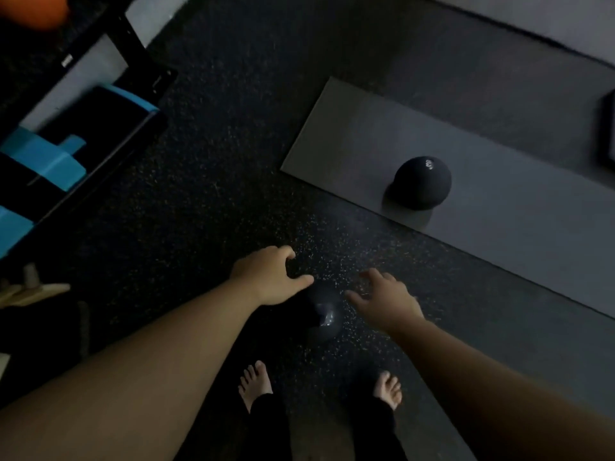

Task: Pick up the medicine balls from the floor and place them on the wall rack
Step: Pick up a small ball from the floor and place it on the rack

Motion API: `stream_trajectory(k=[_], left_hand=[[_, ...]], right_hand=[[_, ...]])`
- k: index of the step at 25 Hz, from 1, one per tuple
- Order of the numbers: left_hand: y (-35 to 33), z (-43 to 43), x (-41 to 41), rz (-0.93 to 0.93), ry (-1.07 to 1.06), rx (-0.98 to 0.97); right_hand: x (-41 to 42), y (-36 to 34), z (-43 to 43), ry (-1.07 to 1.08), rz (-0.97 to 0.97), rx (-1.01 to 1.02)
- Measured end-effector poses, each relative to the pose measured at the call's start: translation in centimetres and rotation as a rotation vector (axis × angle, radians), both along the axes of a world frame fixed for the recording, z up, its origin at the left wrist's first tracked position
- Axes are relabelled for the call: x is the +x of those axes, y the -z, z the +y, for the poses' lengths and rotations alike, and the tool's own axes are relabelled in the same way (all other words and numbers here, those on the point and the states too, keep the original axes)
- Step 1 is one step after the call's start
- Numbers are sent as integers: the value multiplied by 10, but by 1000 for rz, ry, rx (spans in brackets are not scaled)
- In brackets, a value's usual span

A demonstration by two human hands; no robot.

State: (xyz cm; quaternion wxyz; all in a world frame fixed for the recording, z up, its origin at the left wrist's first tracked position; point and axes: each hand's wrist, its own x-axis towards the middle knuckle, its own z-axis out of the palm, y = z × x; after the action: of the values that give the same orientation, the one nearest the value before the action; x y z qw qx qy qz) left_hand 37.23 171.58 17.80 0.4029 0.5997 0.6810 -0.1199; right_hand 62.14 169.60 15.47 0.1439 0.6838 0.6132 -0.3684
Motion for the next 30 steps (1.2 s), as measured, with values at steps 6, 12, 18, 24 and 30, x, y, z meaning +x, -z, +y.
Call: stream_trajectory(k=[6, 12, 18, 24, 30], left_hand=[[218, -11, 18, -21, -192, -32], [378, -34, 34, -168, -686, -111], [430, -50, 38, -382, -1065, -313], [426, -53, 39, -453, -1244, -364], [347, -26, -19, -455, -1307, -186]], right_hand=[[-11, 213, 13, -53, 16, -34], [-11, 355, 14, -166, 43, -4], [-3, 395, 0, -19, 195, -100], [-21, 385, -13, 204, 359, -61], [-80, 316, 28, 160, 469, 37]])
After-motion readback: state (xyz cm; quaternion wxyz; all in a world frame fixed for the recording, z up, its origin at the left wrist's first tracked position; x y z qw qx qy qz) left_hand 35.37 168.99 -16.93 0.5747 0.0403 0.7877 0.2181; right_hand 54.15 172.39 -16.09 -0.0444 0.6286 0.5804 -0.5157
